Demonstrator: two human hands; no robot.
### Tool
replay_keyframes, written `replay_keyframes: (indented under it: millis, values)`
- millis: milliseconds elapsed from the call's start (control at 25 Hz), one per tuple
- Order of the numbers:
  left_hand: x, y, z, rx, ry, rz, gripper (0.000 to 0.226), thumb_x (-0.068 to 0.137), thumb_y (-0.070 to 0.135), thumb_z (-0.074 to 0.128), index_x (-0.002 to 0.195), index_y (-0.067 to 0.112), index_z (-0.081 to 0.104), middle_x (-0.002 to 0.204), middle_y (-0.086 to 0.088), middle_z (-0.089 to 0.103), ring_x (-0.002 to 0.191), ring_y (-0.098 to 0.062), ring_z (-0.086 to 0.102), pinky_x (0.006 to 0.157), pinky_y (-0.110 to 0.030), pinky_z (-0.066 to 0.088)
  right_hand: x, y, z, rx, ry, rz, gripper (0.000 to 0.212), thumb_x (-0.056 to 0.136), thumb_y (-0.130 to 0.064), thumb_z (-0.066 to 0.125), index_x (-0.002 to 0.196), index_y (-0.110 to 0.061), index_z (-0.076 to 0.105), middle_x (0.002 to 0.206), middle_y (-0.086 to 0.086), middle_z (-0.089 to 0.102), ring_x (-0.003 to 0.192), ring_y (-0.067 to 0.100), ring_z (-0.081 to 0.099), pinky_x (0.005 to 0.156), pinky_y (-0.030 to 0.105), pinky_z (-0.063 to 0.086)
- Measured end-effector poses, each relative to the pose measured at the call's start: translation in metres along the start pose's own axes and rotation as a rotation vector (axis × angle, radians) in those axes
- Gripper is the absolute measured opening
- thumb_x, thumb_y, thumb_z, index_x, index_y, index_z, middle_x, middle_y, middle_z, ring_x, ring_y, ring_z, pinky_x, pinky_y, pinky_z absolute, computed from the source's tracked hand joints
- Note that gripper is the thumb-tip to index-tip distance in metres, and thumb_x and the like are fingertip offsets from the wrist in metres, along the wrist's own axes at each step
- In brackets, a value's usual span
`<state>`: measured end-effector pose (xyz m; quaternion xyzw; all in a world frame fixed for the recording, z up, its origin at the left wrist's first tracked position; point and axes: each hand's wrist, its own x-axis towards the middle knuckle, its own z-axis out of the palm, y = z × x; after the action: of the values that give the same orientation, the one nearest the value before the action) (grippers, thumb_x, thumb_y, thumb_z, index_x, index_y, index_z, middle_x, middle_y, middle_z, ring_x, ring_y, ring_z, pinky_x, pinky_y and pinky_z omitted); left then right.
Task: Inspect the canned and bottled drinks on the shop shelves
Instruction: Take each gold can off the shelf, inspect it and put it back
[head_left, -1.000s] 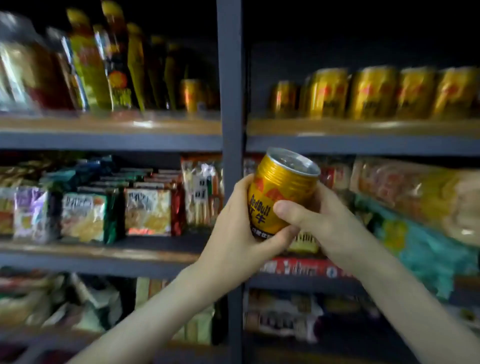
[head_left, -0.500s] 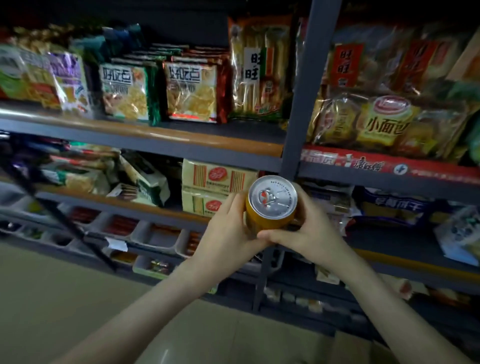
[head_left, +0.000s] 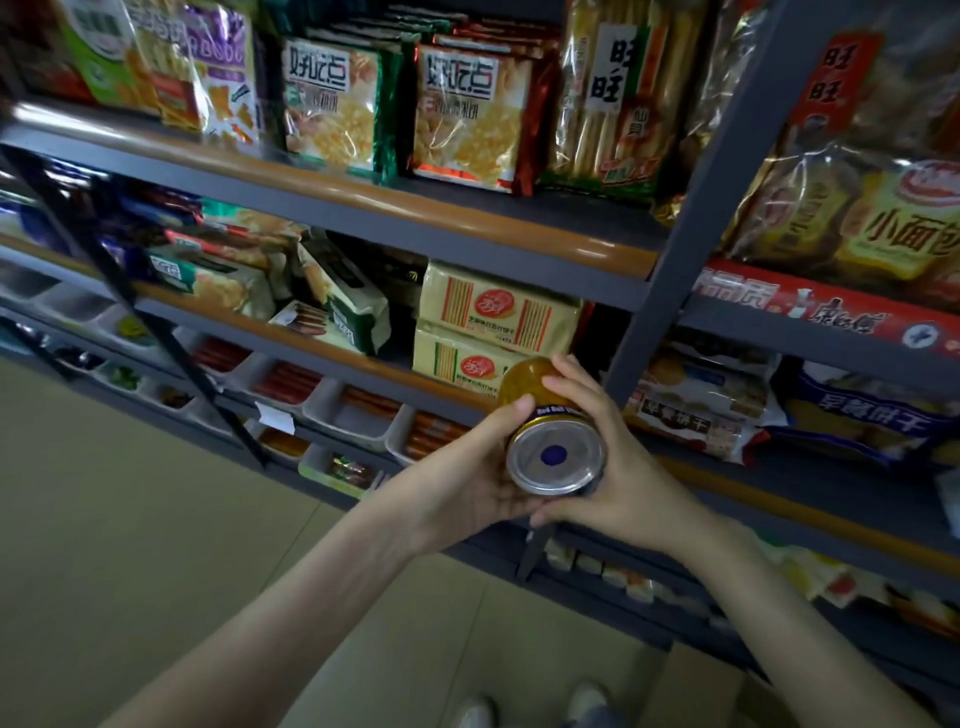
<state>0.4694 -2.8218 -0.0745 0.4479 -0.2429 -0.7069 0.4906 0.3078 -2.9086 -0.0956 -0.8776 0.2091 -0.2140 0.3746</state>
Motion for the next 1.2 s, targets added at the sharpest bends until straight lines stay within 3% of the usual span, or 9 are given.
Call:
replay_keyframes:
  millis: [200, 280, 400, 480, 560, 640, 840, 1000, 1200]
  values:
    - [0.012, -0.002, -0.004, 0.293, 0.154, 0.000, 0.065, 0.066, 0.083, 0.055, 0.106, 0.032, 0.062, 0.073, 0.006, 0.074, 0.076, -0.015, 0.068, 0.091, -0.042, 0.051, -0.003, 0.002, 0.011, 0.152, 0.127, 0.009, 0.088, 0.068, -0.023, 0.084, 0.133, -0.055, 0.034, 0.144, -0.033, 0.033, 0.139, 0.001, 0.031, 0.109, 0.015, 0.029]
    - [0.007, -0.002, -0.011, 0.589, 0.210, -0.027, 0.064, 0.091, 0.071, 0.033, 0.099, 0.016, 0.064, 0.072, -0.008, 0.072, 0.077, -0.021, 0.066, 0.089, -0.040, 0.051, -0.008, 0.000, 0.014, 0.146, 0.143, 0.065, 0.080, 0.065, -0.019, 0.087, 0.126, -0.046, 0.042, 0.127, -0.034, 0.050, 0.122, -0.007, 0.048, 0.096, 0.008, 0.037]
    - [-0.007, 0.001, -0.027, 0.955, 0.382, 0.274, 0.045, 0.105, 0.036, 0.030, 0.138, 0.007, 0.040, 0.097, -0.021, 0.064, 0.086, -0.035, 0.063, 0.076, -0.045, 0.052, -0.014, -0.001, 0.016, 0.142, 0.112, 0.173, 0.067, 0.067, -0.018, 0.086, 0.116, -0.043, 0.047, 0.110, -0.043, 0.056, 0.106, -0.016, 0.054, 0.083, 0.003, 0.041]
    - [-0.010, 0.004, -0.023, 1.015, 0.345, 0.509, 0.045, 0.096, 0.057, 0.039, 0.121, 0.021, 0.050, 0.093, -0.001, 0.064, 0.085, -0.021, 0.063, 0.069, -0.033, 0.049, -0.013, -0.002, 0.014, 0.165, 0.082, 0.246, 0.062, 0.068, -0.025, 0.084, 0.113, -0.048, 0.048, 0.105, -0.043, 0.058, 0.101, -0.017, 0.056, 0.078, 0.005, 0.043]
    - [-0.007, -0.001, -0.013, 1.044, 0.230, 0.432, 0.068, 0.077, 0.077, 0.051, 0.125, 0.028, 0.048, 0.107, 0.012, 0.063, 0.096, -0.002, 0.059, 0.080, -0.014, 0.043, -0.010, -0.005, 0.012, 0.119, 0.059, 0.263, 0.059, 0.067, -0.033, 0.083, 0.111, -0.051, 0.047, 0.100, -0.036, 0.063, 0.098, -0.016, 0.057, 0.080, 0.010, 0.047]
    - [0.003, -0.013, -0.013, 1.089, 0.215, 0.442, 0.076, 0.070, 0.069, 0.064, 0.132, 0.030, 0.047, 0.108, 0.016, 0.064, 0.095, 0.003, 0.059, 0.081, -0.003, 0.039, -0.006, -0.007, 0.010, 0.094, 0.050, 0.275, 0.057, 0.065, -0.040, 0.080, 0.109, -0.052, 0.045, 0.100, -0.030, 0.063, 0.098, -0.013, 0.058, 0.084, 0.019, 0.050]
    - [0.011, -0.001, -0.011, 0.239, 0.284, 0.136, 0.034, 0.086, 0.045, 0.064, 0.106, 0.017, 0.060, 0.107, -0.008, 0.068, 0.099, -0.024, 0.068, 0.068, -0.031, 0.059, -0.015, 0.002, 0.005, 0.394, -0.038, 0.311, 0.079, 0.068, -0.043, 0.079, 0.131, -0.049, 0.034, 0.127, -0.015, 0.051, 0.114, 0.003, 0.056, 0.089, 0.027, 0.052]
    - [0.013, 0.003, -0.006, 0.079, 0.244, 0.080, 0.028, 0.091, 0.038, 0.059, 0.105, 0.013, 0.059, 0.101, -0.010, 0.072, 0.091, -0.024, 0.072, 0.066, -0.030, 0.059, -0.016, 0.002, 0.010, 0.404, 0.060, 0.250, 0.066, 0.077, -0.027, 0.074, 0.134, -0.032, 0.040, 0.120, -0.018, 0.053, 0.109, 0.003, 0.058, 0.082, 0.020, 0.049]
    - [0.014, 0.003, -0.006, -0.056, 0.193, 0.012, 0.032, 0.090, 0.042, 0.059, 0.110, 0.017, 0.061, 0.103, -0.012, 0.074, 0.096, -0.030, 0.071, 0.074, -0.036, 0.060, -0.017, 0.003, 0.009, 0.449, 0.103, 0.238, 0.087, 0.071, -0.028, 0.084, 0.136, -0.037, 0.029, 0.130, -0.022, 0.042, 0.118, 0.002, 0.052, 0.087, 0.024, 0.052]
